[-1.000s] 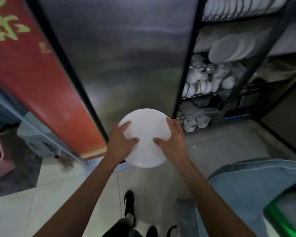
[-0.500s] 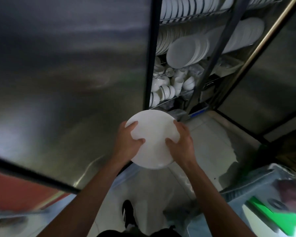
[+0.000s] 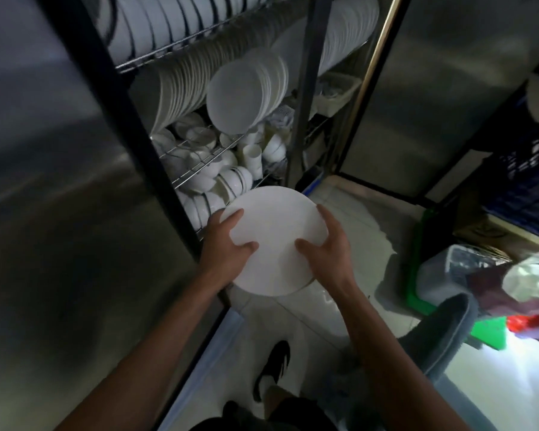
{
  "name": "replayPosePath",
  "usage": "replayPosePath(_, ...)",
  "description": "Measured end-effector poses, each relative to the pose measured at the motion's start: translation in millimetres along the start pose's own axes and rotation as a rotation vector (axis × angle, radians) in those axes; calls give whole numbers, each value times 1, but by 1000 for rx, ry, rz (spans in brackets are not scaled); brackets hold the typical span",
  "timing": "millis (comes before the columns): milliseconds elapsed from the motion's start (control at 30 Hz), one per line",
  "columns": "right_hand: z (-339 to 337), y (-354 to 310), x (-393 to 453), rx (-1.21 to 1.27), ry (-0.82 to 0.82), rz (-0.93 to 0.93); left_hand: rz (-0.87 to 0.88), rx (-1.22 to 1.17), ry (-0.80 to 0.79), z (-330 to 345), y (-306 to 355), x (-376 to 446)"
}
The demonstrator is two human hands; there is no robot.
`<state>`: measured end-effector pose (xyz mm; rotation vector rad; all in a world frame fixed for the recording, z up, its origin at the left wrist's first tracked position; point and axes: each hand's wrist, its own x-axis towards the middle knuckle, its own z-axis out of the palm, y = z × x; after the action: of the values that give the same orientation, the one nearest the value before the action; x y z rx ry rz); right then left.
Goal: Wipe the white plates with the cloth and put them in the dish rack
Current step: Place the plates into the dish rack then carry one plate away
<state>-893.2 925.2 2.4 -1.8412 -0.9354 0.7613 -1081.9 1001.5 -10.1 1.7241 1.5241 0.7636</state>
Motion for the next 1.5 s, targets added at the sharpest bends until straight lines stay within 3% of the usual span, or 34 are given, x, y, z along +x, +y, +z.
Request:
replayPosePath(300, -19, 0, 79, 127, 22, 20, 11, -21, -36, 34, 31, 74)
replayPosePath(633, -21, -26, 143, 202, 27, 2, 37, -62, 28, 47, 55, 139)
replayPosePath(1133, 21, -75, 270, 139, -134, -48, -34, -150, 133, 44, 55, 254)
replayPosePath(1500, 86, -124, 340, 183, -332, -233, -154, -192, 310, 9, 28, 308)
